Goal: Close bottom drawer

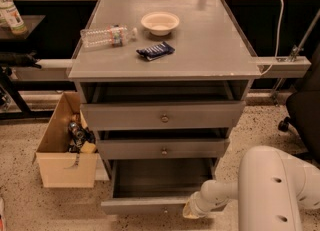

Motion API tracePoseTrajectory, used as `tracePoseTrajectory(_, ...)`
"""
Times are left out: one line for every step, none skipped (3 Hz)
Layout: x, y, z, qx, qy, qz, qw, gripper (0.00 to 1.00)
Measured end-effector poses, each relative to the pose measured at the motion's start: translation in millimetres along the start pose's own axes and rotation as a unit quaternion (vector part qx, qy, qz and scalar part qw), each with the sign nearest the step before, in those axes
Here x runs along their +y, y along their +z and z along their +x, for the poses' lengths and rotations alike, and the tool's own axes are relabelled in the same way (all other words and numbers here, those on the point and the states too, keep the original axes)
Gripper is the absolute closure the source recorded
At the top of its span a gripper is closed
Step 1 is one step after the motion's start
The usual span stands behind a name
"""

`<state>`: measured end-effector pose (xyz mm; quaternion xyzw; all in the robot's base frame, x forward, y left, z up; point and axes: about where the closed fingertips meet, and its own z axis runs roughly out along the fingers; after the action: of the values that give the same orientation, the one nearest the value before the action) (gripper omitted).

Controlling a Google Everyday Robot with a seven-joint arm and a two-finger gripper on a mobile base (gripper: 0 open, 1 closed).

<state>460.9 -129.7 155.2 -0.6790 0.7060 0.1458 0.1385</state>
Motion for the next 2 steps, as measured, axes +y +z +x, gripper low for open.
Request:
tracePoseTrajectory(0.0, 0.0, 0.0, 0.000, 0.000, 0.000, 1.0000, 0.23)
tracePoseTrajectory(0.1, 0.1, 0.0, 0.000, 0.000, 0.000, 1.0000, 0.00)
